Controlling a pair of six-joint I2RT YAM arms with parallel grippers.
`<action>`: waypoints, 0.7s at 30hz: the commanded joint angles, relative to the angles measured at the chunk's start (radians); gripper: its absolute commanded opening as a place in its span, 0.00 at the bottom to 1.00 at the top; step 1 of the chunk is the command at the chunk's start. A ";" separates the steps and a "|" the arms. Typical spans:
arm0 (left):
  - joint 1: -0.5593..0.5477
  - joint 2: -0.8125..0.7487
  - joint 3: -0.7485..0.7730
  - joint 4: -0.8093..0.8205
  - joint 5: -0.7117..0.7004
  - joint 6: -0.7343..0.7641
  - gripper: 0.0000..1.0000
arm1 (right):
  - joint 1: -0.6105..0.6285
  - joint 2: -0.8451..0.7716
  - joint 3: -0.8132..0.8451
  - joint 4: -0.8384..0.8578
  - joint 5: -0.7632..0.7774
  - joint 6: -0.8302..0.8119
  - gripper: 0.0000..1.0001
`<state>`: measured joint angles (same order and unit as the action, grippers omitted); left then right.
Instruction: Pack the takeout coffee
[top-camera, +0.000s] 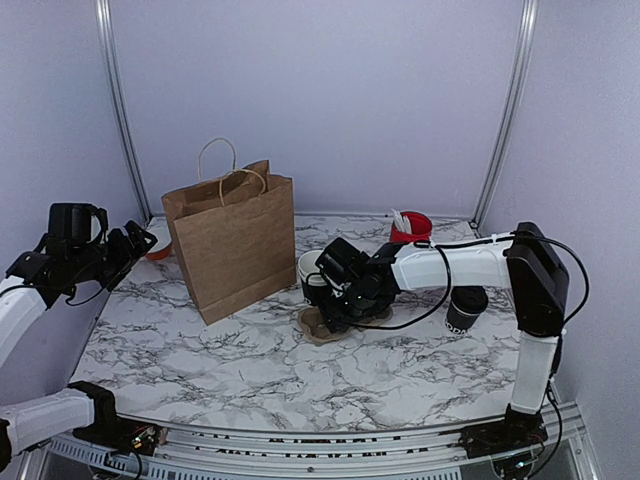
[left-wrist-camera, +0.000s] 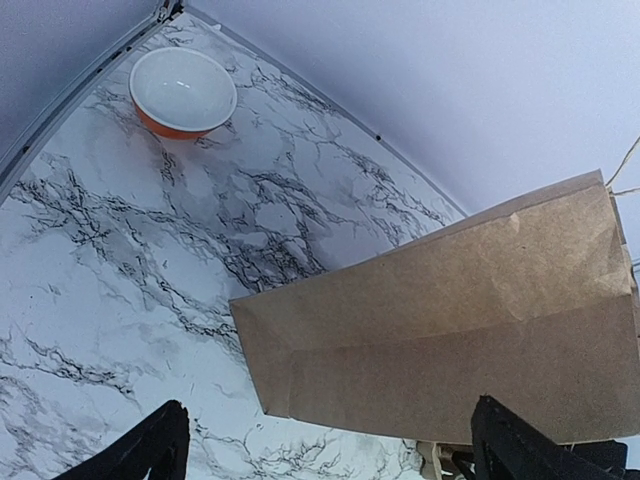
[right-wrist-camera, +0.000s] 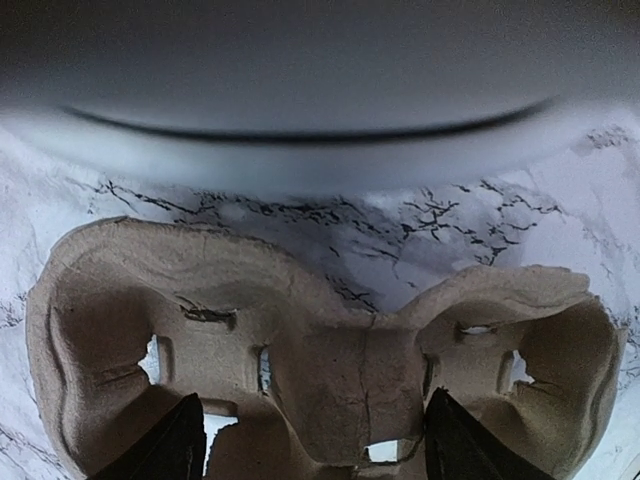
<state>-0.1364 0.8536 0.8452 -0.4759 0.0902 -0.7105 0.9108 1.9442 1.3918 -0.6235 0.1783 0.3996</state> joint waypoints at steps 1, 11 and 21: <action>0.005 -0.008 0.033 -0.016 -0.017 0.006 0.99 | -0.015 0.015 0.020 0.014 0.004 -0.026 0.73; 0.004 0.008 0.088 -0.063 -0.058 0.015 0.99 | -0.051 -0.008 -0.030 0.051 -0.007 -0.064 0.68; 0.002 0.050 0.161 -0.088 -0.088 0.018 0.99 | -0.043 -0.059 -0.066 0.089 -0.001 -0.067 0.65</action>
<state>-0.1364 0.8825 0.9825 -0.5285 0.0204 -0.6991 0.8669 1.9285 1.3430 -0.5446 0.1673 0.3386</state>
